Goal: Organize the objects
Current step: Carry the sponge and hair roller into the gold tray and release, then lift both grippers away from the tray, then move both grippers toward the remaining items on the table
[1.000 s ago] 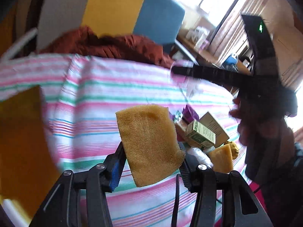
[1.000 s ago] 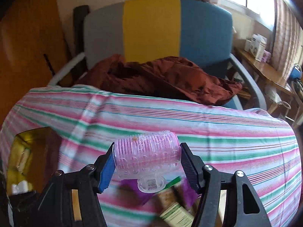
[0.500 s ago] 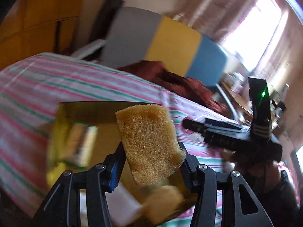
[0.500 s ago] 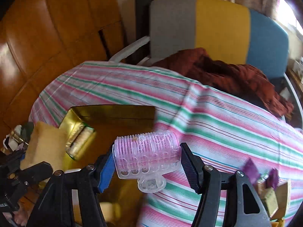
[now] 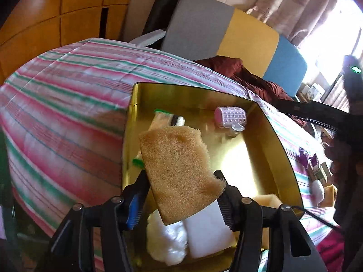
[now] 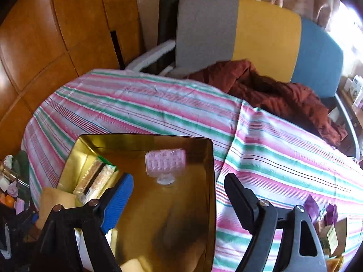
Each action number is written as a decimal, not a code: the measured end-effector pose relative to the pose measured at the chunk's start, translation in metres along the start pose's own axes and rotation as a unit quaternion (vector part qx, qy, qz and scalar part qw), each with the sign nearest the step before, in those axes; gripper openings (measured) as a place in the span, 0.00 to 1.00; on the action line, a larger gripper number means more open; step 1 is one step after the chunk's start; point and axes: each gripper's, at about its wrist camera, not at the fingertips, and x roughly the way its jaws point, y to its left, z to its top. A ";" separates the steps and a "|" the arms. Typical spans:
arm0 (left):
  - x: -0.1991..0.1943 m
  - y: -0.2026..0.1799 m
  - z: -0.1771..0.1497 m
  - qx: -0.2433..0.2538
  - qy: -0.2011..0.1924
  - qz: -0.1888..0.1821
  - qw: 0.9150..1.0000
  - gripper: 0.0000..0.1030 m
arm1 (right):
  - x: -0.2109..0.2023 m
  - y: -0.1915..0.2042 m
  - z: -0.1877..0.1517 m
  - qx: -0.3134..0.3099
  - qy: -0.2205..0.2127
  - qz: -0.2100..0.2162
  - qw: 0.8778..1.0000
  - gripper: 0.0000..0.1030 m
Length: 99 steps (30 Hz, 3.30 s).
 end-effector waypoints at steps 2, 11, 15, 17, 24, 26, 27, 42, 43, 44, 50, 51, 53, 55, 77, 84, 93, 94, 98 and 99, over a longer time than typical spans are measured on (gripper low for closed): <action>-0.002 0.004 -0.004 -0.002 0.001 0.004 1.000 0.59 | -0.013 0.000 -0.011 0.010 -0.011 0.013 1.000 0.81; -0.023 0.003 -0.014 0.006 -0.031 0.006 0.999 0.72 | -0.031 0.003 -0.062 0.067 0.027 0.057 0.996 0.81; -0.032 0.001 -0.012 0.001 -0.047 -0.001 0.999 0.73 | -0.034 -0.003 -0.088 0.082 0.039 0.079 0.993 0.81; -0.034 0.002 -0.014 0.000 -0.049 0.009 0.999 0.73 | -0.040 -0.009 -0.099 0.092 0.034 0.081 0.992 0.85; -0.036 0.007 -0.025 0.005 -0.063 0.056 0.996 0.75 | -0.060 -0.030 -0.128 0.091 0.010 0.001 0.996 0.97; -0.036 0.008 -0.026 0.004 -0.068 0.068 0.995 0.75 | -0.072 -0.028 -0.137 0.049 -0.020 -0.101 0.994 0.97; -0.037 0.008 -0.026 0.004 -0.074 0.074 0.994 0.75 | -0.076 -0.026 -0.143 0.028 -0.033 -0.144 0.989 0.97; -0.054 -0.025 -0.030 0.080 -0.122 0.110 0.983 0.91 | -0.092 -0.042 -0.170 -0.038 -0.069 -0.308 0.948 0.95; -0.054 -0.027 -0.029 0.083 -0.121 0.110 0.983 0.91 | -0.090 -0.043 -0.171 -0.036 -0.063 -0.303 0.950 0.95; -0.054 -0.028 -0.029 0.086 -0.121 0.109 0.983 0.91 | -0.089 -0.044 -0.173 -0.034 -0.057 -0.300 0.952 0.95; -0.053 -0.034 -0.031 0.096 -0.116 0.108 0.983 0.91 | -0.081 -0.063 -0.180 0.015 -0.026 -0.251 0.968 0.95; -0.052 -0.035 -0.032 0.098 -0.114 0.108 0.983 0.91 | -0.082 -0.068 -0.180 0.027 -0.024 -0.243 0.969 0.95; -0.051 -0.038 -0.033 0.103 -0.112 0.107 0.983 0.91 | -0.083 -0.073 -0.182 0.043 -0.022 -0.234 0.971 0.95; -0.051 -0.042 -0.035 0.109 -0.110 0.105 0.982 0.91 | -0.084 -0.079 -0.183 0.052 -0.020 -0.230 0.972 0.95; -0.051 -0.084 -0.041 0.155 -0.091 0.057 0.982 0.91 | -0.136 -0.174 -0.177 0.126 -0.040 -0.268 0.954 0.95; -0.048 -0.117 -0.035 0.177 -0.080 0.009 0.981 0.91 | -0.168 -0.265 -0.181 0.258 -0.073 -0.270 0.925 0.95; -0.040 -0.177 -0.027 0.226 -0.068 -0.054 0.970 0.91 | -0.169 -0.342 -0.231 0.432 -0.088 -0.218 0.870 0.95; -0.037 -0.184 -0.025 0.230 -0.065 -0.060 0.969 0.91 | -0.174 -0.344 -0.236 0.446 -0.100 -0.211 0.864 0.95; -0.023 -0.217 -0.023 0.245 -0.050 -0.081 0.965 0.91 | -0.167 -0.348 -0.238 0.460 -0.088 -0.191 0.863 0.95; -0.018 -0.228 -0.023 0.250 -0.041 -0.090 0.963 0.91 | -0.165 -0.347 -0.237 0.458 -0.084 -0.191 0.864 0.95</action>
